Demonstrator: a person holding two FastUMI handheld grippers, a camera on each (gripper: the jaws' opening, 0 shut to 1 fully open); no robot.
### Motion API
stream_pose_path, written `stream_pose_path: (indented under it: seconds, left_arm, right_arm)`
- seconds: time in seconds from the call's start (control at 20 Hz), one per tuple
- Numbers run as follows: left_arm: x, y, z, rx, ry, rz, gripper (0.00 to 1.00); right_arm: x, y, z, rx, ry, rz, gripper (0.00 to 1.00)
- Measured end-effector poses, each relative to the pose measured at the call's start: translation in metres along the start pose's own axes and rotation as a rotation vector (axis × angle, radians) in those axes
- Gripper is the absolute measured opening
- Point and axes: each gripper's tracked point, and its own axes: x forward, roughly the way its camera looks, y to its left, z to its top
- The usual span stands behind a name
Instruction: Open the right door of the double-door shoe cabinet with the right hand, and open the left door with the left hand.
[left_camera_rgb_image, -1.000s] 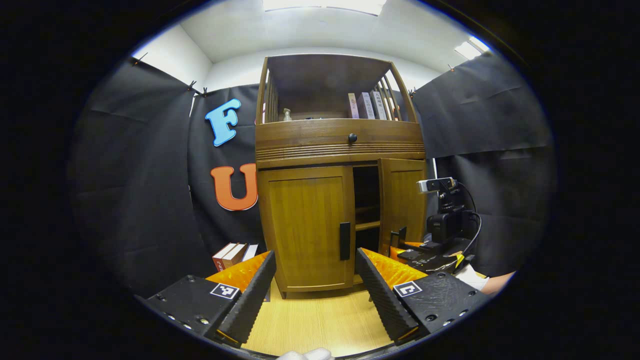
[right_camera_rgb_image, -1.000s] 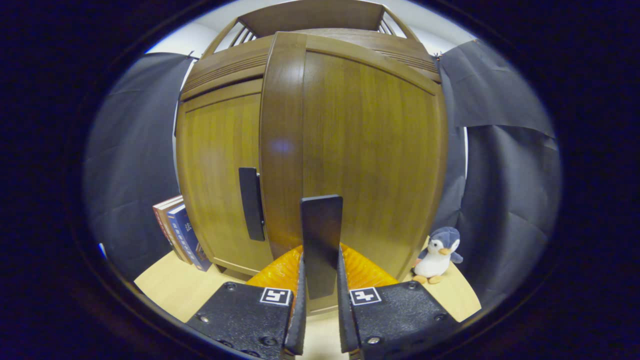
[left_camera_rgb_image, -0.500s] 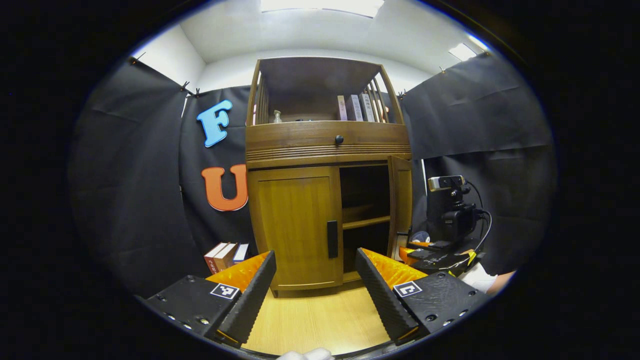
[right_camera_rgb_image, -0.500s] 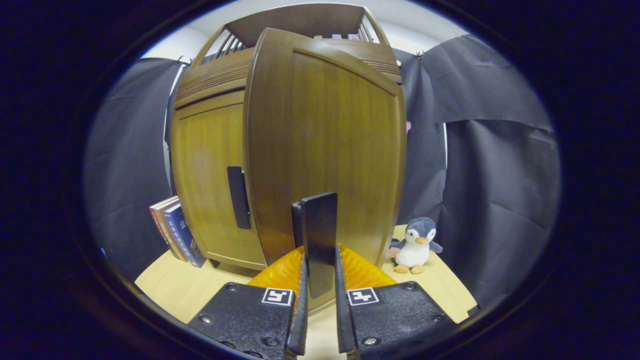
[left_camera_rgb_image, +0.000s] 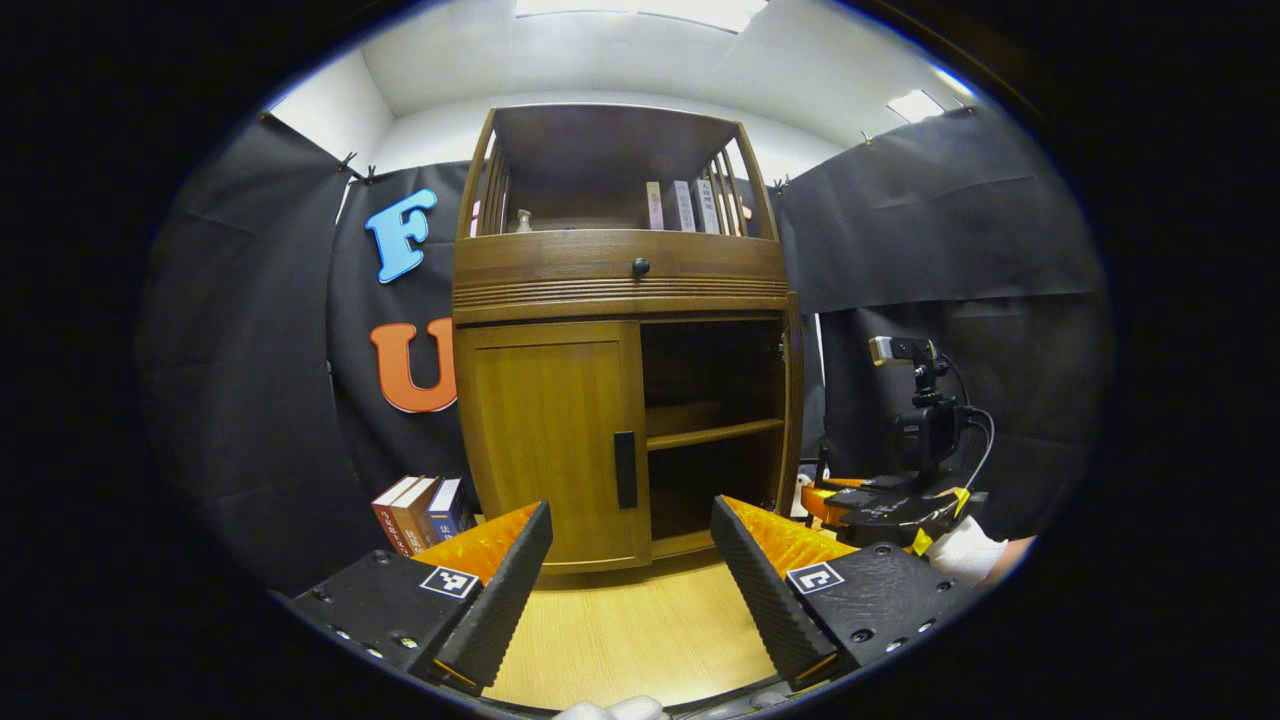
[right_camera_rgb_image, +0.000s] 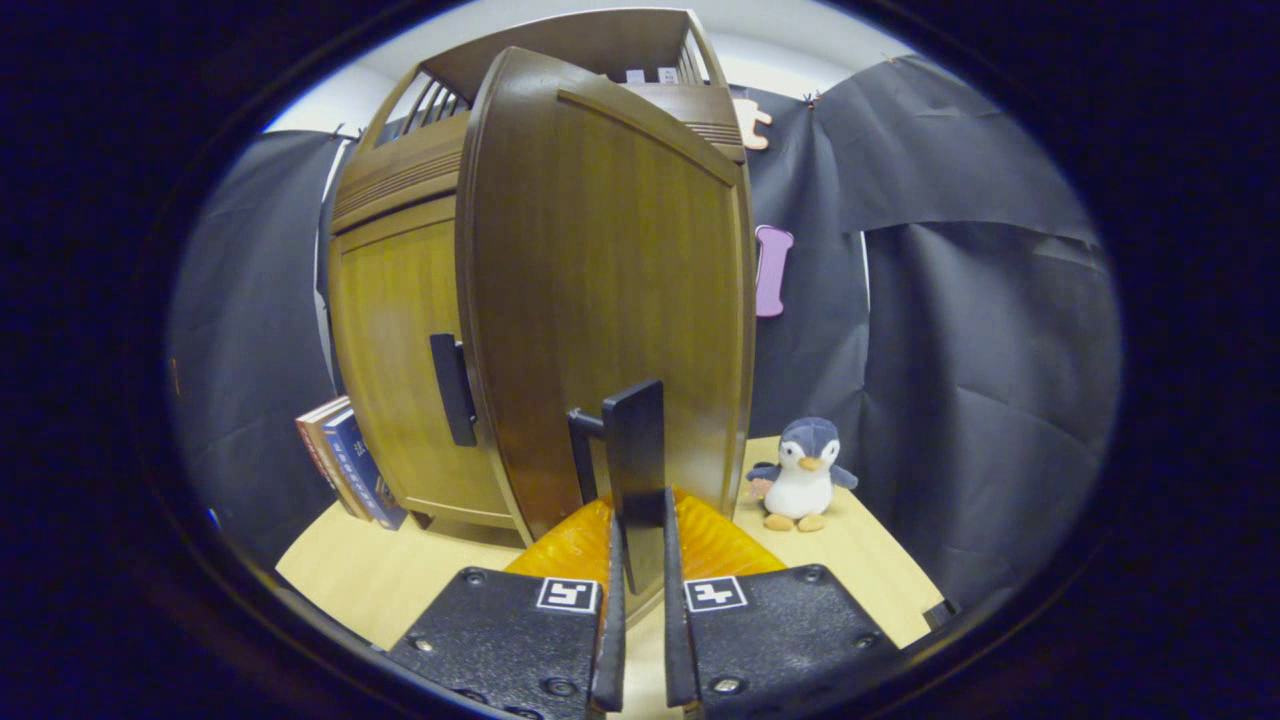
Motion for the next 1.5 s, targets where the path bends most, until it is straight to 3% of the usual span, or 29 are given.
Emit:
stream_pose_path:
  seconds: [0.2, 0.25, 0.4, 0.75, 1.05, 1.5]
  left_arm:
    - [0.004, -0.017, 0.001, 0.003, -0.003, -0.001, 0.96]
    - [0.007, -0.021, 0.001, 0.003, -0.001, 0.002, 1.0]
    - [0.017, -0.042, 0.004, -0.009, 0.002, 0.008, 0.96]
    - [0.036, -0.096, 0.015, -0.001, 0.002, 0.062, 0.96]
    - [0.049, -0.147, 0.019, 0.002, 0.016, 0.092, 0.96]
    - [0.049, -0.186, 0.022, 0.003, 0.029, 0.194, 0.96]
  right_arm:
    - [-0.006, -0.013, 0.0, 0.008, 0.006, 0.034, 0.15]
    - [-0.007, -0.017, 0.0, 0.006, 0.007, 0.047, 0.14]
    - [-0.012, -0.033, -0.001, 0.01, 0.02, 0.091, 0.13]
    - [-0.023, -0.093, 0.001, -0.022, 0.031, 0.151, 0.05]
    - [-0.021, -0.138, 0.004, -0.028, 0.035, 0.215, 0.04]
    - [-0.013, -0.173, 0.01, -0.045, 0.049, 0.318, 0.04]
